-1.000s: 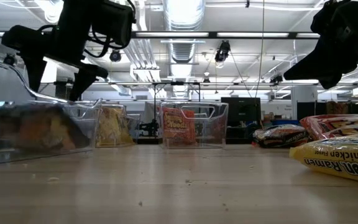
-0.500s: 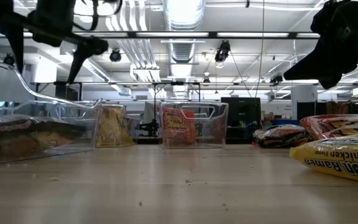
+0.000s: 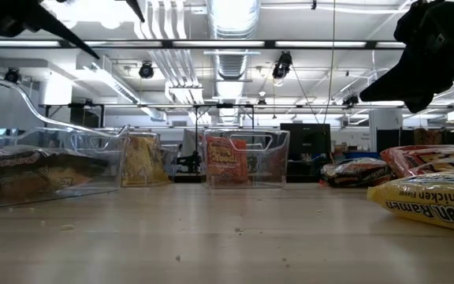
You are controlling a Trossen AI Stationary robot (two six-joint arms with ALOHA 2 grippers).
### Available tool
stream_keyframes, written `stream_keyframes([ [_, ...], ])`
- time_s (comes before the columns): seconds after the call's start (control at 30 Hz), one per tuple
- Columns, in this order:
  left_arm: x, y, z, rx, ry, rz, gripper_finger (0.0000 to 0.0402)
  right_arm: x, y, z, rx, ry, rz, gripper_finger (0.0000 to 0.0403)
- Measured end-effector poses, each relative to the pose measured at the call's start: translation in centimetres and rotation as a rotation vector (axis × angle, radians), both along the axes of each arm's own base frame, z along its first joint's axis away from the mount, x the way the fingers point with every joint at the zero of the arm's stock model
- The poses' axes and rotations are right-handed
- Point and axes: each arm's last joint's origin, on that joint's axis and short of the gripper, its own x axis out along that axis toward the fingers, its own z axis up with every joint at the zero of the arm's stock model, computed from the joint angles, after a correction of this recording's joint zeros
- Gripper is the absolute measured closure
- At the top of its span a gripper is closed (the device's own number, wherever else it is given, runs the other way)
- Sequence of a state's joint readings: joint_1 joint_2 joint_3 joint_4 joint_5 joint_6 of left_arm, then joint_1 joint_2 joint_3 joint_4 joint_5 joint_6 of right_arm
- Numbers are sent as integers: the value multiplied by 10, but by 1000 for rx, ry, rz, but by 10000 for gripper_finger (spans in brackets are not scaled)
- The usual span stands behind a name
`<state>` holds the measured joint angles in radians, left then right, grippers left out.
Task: Sort Maruchan noodles
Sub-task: Put the orange noodle pack into the top right transparent bin
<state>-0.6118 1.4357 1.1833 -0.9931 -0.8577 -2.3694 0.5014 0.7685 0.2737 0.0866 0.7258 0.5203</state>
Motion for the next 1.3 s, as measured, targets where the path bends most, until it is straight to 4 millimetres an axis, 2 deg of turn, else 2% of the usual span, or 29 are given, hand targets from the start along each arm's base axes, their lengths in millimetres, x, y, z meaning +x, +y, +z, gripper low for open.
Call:
stream_keyframes([
  [0.17, 4, -4, -6, 17, -32, -40, 68, 0, 0, 0, 0, 0, -1, 394],
  [0.3, 5, -4, -5, 204, 78, -190, 68, 0, 0, 0, 0, 0, 0, 394],
  [0.47, 8, -8, -4, 336, 129, -300, 70, 0, 0, 0, 0, 0, -1, 394],
  [0.67, 7, -20, -9, 646, 361, -605, 93, 0, 0, 0, 0, 0, -1, 394],
  [0.9, 10, -23, -5, 644, 280, -555, 118, 0, 0, 0, 0, 0, 0, 394],
  [1.3, 10, -25, -10, 690, 338, -597, 194, 0, 0, 0, 0, 0, 0, 394],
])
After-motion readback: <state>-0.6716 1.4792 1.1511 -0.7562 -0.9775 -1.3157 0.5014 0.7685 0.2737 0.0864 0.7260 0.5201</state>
